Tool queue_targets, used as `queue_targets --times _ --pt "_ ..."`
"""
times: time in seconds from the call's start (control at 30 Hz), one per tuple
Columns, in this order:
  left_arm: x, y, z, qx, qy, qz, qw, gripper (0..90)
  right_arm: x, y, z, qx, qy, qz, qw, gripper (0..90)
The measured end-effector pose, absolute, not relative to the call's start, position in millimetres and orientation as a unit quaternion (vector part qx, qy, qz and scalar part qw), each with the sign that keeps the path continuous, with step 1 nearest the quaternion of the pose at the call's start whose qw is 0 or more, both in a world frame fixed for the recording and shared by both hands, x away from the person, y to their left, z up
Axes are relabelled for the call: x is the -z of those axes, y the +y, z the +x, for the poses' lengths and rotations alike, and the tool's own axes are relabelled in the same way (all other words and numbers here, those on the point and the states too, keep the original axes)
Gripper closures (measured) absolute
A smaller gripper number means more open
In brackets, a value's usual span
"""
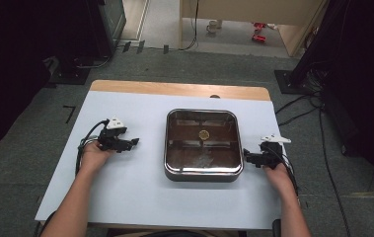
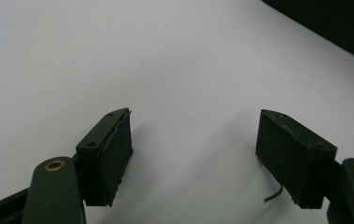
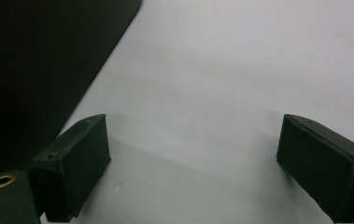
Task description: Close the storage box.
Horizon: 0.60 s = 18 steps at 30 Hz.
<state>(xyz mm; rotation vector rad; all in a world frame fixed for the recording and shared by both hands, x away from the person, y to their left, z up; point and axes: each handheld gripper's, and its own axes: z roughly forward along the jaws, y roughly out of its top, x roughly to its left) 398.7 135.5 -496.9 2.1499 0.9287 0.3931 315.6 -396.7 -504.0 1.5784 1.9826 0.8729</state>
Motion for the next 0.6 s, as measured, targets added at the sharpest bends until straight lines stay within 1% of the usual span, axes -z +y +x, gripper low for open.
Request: queue_targets --times 0.43,0.6 --pt "497.2 134.2 397.6 -0.158 0.366 0.838 0.373 26.6 504.0 -396.7 315.6 -0.317 0.720 0.573 0.228 9.0" --pt "497.0 131.0 394.6 -0.168 0.381 0.831 0.368 26.3 504.0 -396.8 315.7 -0.317 0.720 0.573 0.228 9.0"
